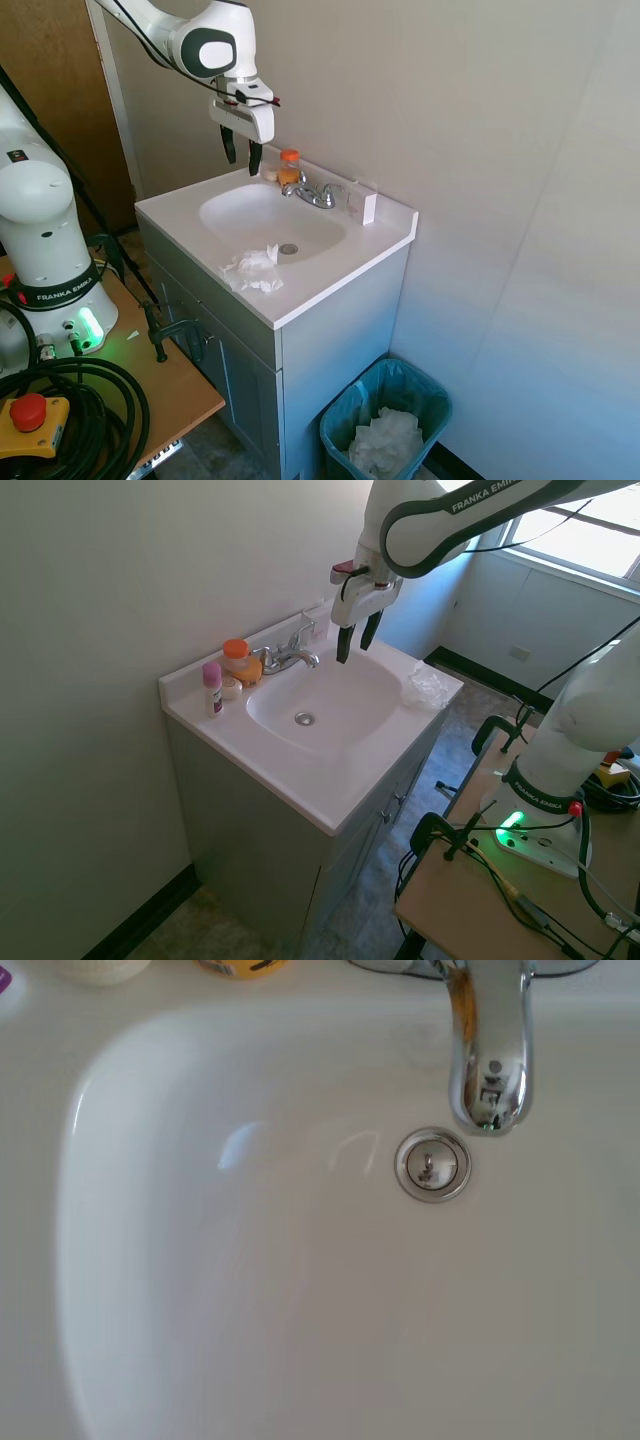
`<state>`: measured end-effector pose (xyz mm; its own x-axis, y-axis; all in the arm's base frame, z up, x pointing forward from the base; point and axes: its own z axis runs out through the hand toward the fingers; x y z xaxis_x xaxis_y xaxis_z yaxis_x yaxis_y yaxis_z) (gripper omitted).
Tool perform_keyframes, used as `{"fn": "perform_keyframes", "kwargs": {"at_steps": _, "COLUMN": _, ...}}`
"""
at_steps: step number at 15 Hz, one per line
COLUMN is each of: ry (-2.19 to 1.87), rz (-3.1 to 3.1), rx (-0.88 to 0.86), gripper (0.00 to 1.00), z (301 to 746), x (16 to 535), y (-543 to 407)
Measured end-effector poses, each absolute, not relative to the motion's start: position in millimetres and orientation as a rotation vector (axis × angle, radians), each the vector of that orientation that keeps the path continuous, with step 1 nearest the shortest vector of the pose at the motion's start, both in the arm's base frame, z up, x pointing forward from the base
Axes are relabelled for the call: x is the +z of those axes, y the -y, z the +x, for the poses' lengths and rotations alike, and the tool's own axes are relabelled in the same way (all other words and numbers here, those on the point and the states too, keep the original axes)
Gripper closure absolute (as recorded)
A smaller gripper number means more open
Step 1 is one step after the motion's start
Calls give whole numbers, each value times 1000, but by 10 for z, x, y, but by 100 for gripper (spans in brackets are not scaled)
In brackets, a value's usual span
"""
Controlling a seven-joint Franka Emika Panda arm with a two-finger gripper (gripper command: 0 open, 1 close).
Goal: Throw the tissue in the trash bin
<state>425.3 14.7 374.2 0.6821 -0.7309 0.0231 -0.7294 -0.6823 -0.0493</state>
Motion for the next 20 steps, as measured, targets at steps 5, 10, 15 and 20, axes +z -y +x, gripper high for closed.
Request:
{"fn": "perform_keyframes", "kwargs": {"at_steps": 5, "ry": -1391, "rz": -2790, "rx": -113, "gripper": 0, "z": 4207, "x": 3798, "y": 54}}
{"fn": "perform_keyframes", "kwargs": {"at_steps": 10, "ry": -1661, "rz": -2705, "rx": -156, "gripper": 0, "z": 3699, "x": 3740, "y": 970}}
{"fn": "perform_keyframes", "kwargs": {"at_steps": 15, "ry": -1792, "rz": -2707, "rx": -65, "gripper": 0, "z": 3394, "x": 3339, "y": 1488}}
{"fn": "perform_keyframes", "kwargs": {"at_steps": 20, "ry": -1776, "rz": -2750, "rx": 74, "gripper": 0, "z": 3367, "x": 2728, "y": 1676}}
